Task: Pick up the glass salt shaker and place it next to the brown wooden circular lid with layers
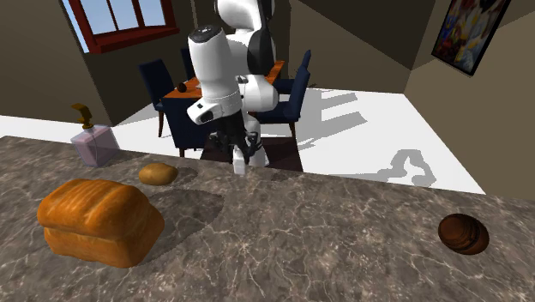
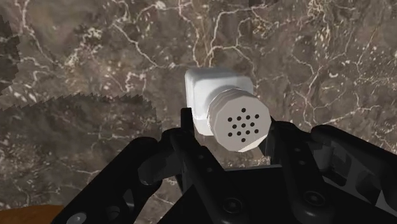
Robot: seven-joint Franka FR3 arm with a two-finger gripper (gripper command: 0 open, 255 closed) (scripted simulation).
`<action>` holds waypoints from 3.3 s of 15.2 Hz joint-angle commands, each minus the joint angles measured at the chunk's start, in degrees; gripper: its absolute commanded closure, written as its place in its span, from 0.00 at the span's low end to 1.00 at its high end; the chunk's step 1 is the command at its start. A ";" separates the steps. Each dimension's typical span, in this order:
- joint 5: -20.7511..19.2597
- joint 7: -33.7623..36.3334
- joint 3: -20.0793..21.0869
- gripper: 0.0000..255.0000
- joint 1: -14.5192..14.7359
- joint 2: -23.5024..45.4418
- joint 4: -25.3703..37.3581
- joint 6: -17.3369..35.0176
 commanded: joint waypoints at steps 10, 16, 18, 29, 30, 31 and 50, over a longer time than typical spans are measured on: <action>-0.35 0.97 0.00 1.00 -0.09 -1.89 7.40 -9.27; 2.21 5.38 3.60 1.00 1.93 -2.26 9.20 -10.92; 3.94 8.15 6.02 1.00 3.26 -2.00 9.36 -10.43; 11.43 23.24 19.27 1.00 9.26 4.69 14.98 -6.41; 11.83 24.63 20.46 1.00 9.64 5.69 15.88 -5.98; 12.16 26.02 21.66 1.00 9.98 6.76 16.83 -5.54; -0.64 58.20 42.78 1.00 15.40 39.53 46.75 -0.28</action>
